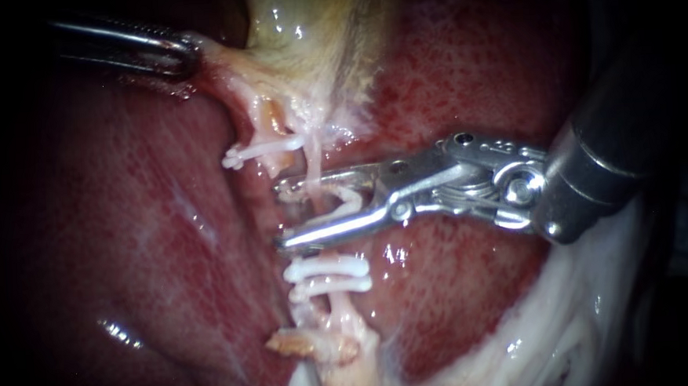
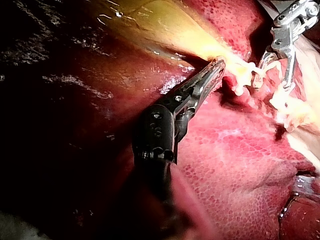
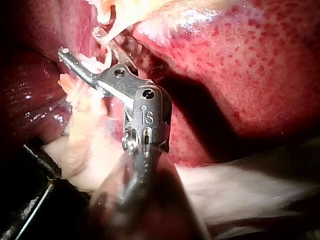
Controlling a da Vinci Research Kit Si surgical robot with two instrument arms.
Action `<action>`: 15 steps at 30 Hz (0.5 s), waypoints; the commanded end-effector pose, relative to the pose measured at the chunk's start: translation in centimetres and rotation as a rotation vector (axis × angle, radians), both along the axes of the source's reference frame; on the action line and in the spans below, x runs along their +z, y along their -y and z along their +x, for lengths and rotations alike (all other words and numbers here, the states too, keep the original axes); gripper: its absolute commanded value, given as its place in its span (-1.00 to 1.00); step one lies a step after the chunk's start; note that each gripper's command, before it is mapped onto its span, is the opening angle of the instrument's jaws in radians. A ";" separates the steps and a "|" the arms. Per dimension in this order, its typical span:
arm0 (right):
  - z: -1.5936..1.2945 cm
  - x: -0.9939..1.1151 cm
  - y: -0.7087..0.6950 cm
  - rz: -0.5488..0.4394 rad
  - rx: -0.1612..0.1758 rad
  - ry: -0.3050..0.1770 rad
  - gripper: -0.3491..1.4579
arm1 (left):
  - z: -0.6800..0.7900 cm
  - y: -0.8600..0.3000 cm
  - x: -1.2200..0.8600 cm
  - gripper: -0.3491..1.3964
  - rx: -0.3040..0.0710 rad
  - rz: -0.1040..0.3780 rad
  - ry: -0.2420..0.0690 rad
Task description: Clipping third clip right tube
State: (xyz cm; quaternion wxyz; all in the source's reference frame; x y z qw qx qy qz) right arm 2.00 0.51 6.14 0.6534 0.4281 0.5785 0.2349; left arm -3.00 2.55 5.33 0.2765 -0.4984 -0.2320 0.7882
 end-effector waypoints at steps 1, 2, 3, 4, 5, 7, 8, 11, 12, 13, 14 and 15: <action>0.00 -0.01 -0.01 0.005 0.000 0.002 -0.25 | 0.00 0.00 0.00 -1.00 0.000 0.000 0.001; 0.00 -0.01 -0.01 0.011 -0.001 0.003 -0.28 | 0.00 0.00 0.00 -1.00 0.001 0.000 0.001; 0.00 -0.01 -0.01 0.016 -0.001 0.005 -0.31 | 0.01 0.00 0.01 -1.00 -0.002 -0.001 -0.001; 0.00 -0.01 0.00 0.022 -0.001 0.007 -0.34 | 0.01 0.00 0.01 -1.00 -0.002 -0.001 -0.001; 0.00 -0.01 0.00 0.033 -0.001 0.010 -0.38 | 0.01 0.00 0.01 -1.00 -0.002 -0.001 -0.001; -0.01 -0.01 0.00 0.045 -0.001 0.014 -0.43 | 0.01 0.00 0.01 -1.00 -0.002 -0.001 -0.001; -0.01 -0.01 0.00 0.045 -0.001 0.013 -0.47 | 0.01 0.00 0.01 -1.00 -0.001 -0.001 -0.001; -0.01 -0.02 0.00 0.045 -0.002 0.013 -0.72 | 0.01 0.00 0.01 -1.00 -0.001 -0.001 -0.001; -0.02 -0.02 0.00 0.045 -0.003 0.012 -0.85 | 0.01 0.00 0.01 -1.00 -0.001 -0.001 -0.001; -0.02 -0.02 0.00 0.050 -0.004 0.014 -0.97 | 0.01 0.00 0.01 -1.00 -0.001 -0.001 -0.001; -0.03 -0.03 0.00 0.050 -0.005 0.013 -1.00 | 0.02 0.00 0.01 -1.00 -0.001 -0.001 -0.001; -0.03 -0.03 0.00 0.051 -0.003 0.010 -1.00 | 0.02 0.00 0.02 -1.00 -0.001 -0.001 -0.001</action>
